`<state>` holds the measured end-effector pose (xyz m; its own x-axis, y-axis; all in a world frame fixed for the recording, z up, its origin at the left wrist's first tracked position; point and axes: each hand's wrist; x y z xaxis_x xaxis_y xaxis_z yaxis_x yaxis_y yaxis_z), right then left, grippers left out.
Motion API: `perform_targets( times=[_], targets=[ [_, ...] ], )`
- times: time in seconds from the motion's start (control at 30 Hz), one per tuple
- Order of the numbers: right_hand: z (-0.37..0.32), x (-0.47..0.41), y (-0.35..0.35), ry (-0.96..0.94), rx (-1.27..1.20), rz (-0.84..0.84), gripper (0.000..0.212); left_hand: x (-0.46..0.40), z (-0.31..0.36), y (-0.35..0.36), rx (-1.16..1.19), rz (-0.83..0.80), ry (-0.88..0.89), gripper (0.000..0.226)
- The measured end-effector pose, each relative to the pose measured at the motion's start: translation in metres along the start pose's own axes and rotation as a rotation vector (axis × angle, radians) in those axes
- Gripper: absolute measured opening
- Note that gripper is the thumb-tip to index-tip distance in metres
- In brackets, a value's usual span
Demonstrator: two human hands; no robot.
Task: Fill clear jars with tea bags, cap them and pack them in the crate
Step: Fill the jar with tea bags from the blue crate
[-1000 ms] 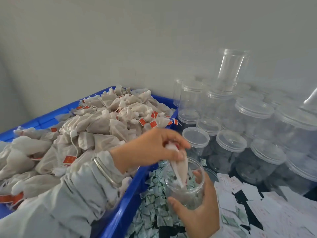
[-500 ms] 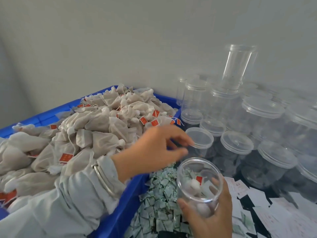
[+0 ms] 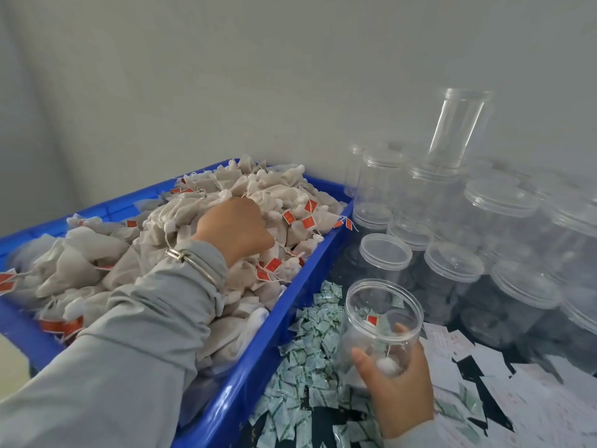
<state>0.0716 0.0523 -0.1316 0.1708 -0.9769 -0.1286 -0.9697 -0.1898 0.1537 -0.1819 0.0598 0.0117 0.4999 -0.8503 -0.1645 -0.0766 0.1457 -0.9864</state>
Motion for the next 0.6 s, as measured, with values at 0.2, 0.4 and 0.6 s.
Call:
perform_targets(
  times=[0.2,0.4,0.6],
  targets=[
    [0.004,0.0,0.004,-0.068,0.011,0.004,0.064,0.004,0.009,-0.01,0.365,0.36,0.033,0.012],
    [0.005,0.003,0.006,-0.051,0.023,0.028,0.075,0.037,0.055,-0.001,1.059,0.077,0.415,0.01],
    [-0.002,0.001,0.003,-0.129,0.002,-0.018,0.076,0.065,0.083,0.013,0.67,-0.033,0.78,0.021]
  ],
)
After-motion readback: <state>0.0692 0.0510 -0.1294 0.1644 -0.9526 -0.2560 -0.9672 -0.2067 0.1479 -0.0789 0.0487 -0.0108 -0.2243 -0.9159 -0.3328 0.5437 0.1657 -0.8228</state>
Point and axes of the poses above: each hand's wrist, its own x-axis away from the middle knuckle, its own y-axis out of the palm, z = x × y, and after that the axes turned 10 degrees about -x, right-handed
